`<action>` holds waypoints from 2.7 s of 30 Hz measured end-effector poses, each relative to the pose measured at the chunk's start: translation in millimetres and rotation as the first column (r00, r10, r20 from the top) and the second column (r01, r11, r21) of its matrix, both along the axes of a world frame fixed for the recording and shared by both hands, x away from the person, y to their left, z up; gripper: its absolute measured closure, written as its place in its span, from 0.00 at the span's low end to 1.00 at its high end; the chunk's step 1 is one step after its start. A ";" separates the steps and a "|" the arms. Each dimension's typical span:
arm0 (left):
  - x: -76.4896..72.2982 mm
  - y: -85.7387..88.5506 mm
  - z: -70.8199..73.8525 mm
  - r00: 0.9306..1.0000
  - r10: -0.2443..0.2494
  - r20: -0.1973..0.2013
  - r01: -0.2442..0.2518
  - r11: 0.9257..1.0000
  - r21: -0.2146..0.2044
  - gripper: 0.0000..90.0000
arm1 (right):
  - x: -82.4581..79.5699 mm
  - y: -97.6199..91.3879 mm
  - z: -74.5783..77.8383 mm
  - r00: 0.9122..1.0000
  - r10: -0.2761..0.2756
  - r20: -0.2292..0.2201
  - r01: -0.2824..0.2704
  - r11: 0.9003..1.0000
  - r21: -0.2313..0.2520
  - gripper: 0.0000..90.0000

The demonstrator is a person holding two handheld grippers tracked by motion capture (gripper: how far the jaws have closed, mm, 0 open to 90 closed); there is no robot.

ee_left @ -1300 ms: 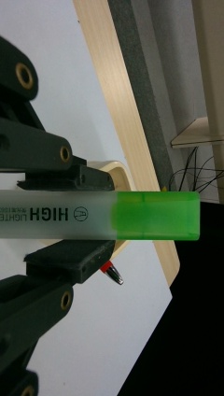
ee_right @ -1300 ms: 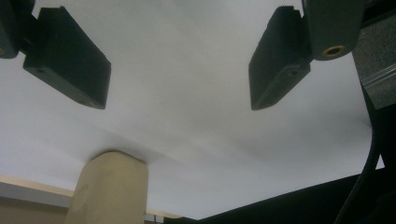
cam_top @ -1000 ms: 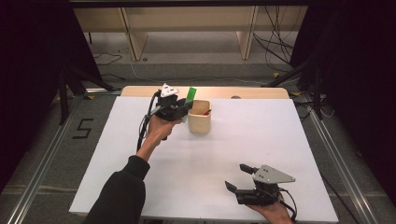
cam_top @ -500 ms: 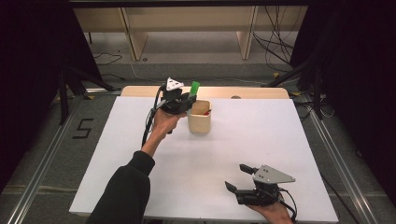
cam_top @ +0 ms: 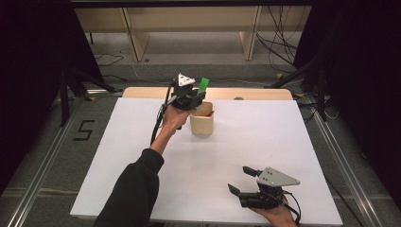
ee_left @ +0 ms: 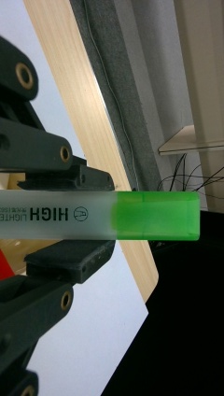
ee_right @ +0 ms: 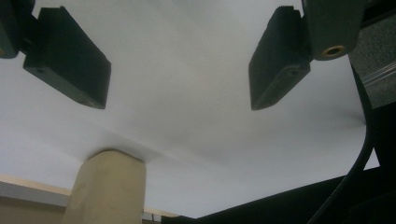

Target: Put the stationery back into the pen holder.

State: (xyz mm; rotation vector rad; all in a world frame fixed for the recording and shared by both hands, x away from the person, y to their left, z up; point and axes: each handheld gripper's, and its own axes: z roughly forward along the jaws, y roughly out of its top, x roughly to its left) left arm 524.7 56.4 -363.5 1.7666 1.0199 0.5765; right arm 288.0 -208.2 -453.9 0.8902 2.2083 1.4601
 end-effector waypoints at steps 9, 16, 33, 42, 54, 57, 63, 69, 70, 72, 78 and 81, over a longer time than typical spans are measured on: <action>7.6 -7.1 -7.6 1.000 0.007 -0.009 -0.007 1.000 0.005 0.73 | 0.0 0.1 -0.4 1.000 0.001 -0.008 -0.001 1.000 0.002 0.24; 9.8 -8.6 -11.3 1.000 0.011 -0.012 -0.011 1.000 0.013 0.73 | -0.5 0.3 -0.5 1.000 0.002 -0.008 -0.002 1.000 0.001 0.24; 13.0 -13.5 -19.0 0.999 0.010 -0.036 -0.009 1.000 0.030 0.73 | -0.8 -0.1 -0.8 1.000 0.003 -0.006 -0.003 1.000 0.001 0.24; 12.3 -14.5 -20.5 0.996 -0.026 -0.085 0.029 0.999 0.035 0.64 | -0.9 -0.4 -0.9 1.000 0.001 -0.008 -0.001 1.000 -0.002 0.24; -12.9 2.6 8.4 0.989 -0.100 -0.109 0.105 0.993 0.047 0.37 | -0.1 0.6 -2.1 1.000 -0.001 -0.010 0.001 1.000 -0.009 0.24; -21.1 5.9 14.3 0.988 -0.109 -0.110 0.114 0.992 0.047 0.36 | -0.2 0.6 -2.3 1.000 -0.004 -0.010 0.004 1.000 -0.011 0.24; -39.4 14.9 16.4 0.982 -0.121 -0.148 0.128 0.991 0.044 0.34 | -0.4 0.1 -1.7 1.000 -0.008 -0.008 0.008 1.000 -0.010 0.24; -56.6 32.4 13.3 0.978 -0.144 -0.152 0.145 0.989 -0.006 0.33 | -0.5 0.6 -1.6 1.000 -0.013 -0.008 0.013 1.000 -0.007 0.24; -59.1 34.6 11.4 0.977 -0.148 -0.153 0.149 0.989 -0.009 0.32 | -0.4 0.7 -1.8 1.000 -0.011 -0.007 0.011 1.000 -0.009 0.24; -63.9 38.8 7.0 0.976 -0.155 -0.156 0.153 0.988 -0.023 0.32 | -0.4 0.8 -2.0 1.000 -0.010 -0.009 0.010 1.000 -0.011 0.24; -74.7 48.5 -6.0 0.967 -0.183 -0.176 0.180 0.983 -0.036 0.29 | 0.3 0.5 -2.7 1.000 -0.013 -0.013 0.013 1.000 -0.005 0.24; -81.1 51.1 -9.1 0.965 -0.200 -0.168 0.195 0.980 -0.046 0.27 | -0.4 0.0 -2.0 1.000 -0.011 -0.011 0.011 1.000 -0.006 0.24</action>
